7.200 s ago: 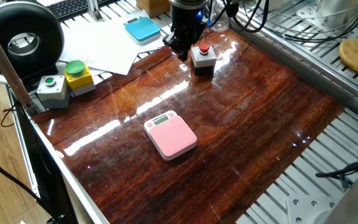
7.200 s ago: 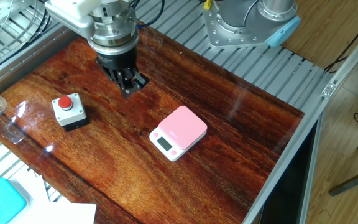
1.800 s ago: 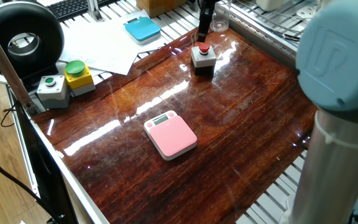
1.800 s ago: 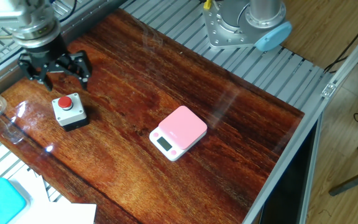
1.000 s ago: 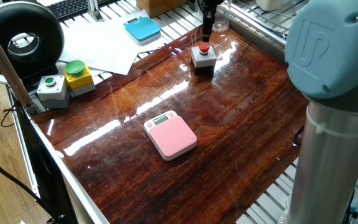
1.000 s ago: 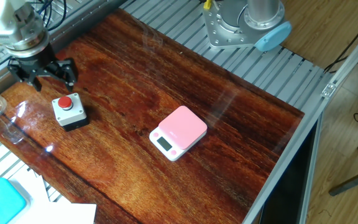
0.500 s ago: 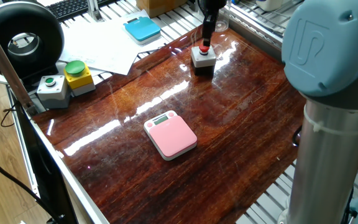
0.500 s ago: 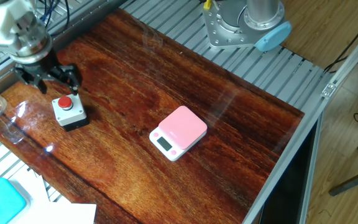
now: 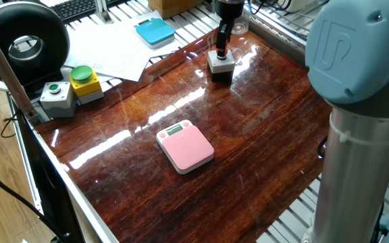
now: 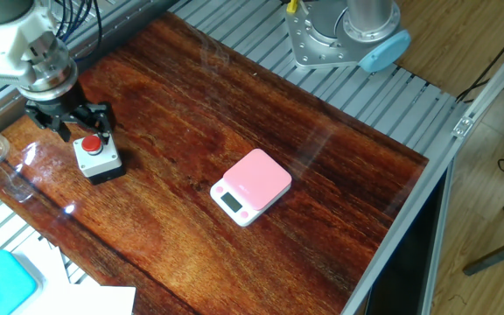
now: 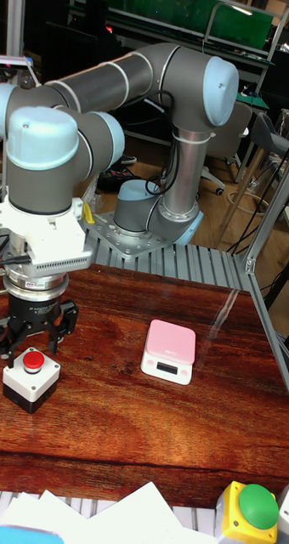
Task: Place the block on the scale
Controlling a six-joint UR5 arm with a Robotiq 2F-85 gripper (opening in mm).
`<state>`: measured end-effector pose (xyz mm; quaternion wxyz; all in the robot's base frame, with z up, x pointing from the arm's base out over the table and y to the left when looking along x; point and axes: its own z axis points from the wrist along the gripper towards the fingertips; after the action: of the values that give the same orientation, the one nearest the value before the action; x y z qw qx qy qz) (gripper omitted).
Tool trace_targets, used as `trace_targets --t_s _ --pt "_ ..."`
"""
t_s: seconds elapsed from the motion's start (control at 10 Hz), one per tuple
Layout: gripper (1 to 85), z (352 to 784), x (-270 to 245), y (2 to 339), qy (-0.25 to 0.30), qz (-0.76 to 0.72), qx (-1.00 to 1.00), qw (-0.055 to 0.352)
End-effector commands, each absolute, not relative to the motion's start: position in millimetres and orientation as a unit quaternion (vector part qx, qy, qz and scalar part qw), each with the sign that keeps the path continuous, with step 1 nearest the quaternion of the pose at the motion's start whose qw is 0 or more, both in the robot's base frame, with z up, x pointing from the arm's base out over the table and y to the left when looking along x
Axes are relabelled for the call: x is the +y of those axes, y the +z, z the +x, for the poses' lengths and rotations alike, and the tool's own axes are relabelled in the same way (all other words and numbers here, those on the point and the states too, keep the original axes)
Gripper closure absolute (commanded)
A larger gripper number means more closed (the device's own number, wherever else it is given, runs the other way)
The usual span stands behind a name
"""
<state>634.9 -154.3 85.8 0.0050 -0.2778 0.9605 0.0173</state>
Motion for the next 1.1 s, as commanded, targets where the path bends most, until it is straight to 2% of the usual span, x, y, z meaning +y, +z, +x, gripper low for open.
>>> trace_targets --t_s 0.0,0.6,1.0 --pt "21.0 636.0 -149.1 80.9 0.02 -0.268 0.963 0.012" --pt "27.3 639.3 -149.6 75.9 0.018 -0.264 0.964 0.018" --pt "39.3 639.9 -155.9 76.1 0.006 -0.256 0.967 0.017"
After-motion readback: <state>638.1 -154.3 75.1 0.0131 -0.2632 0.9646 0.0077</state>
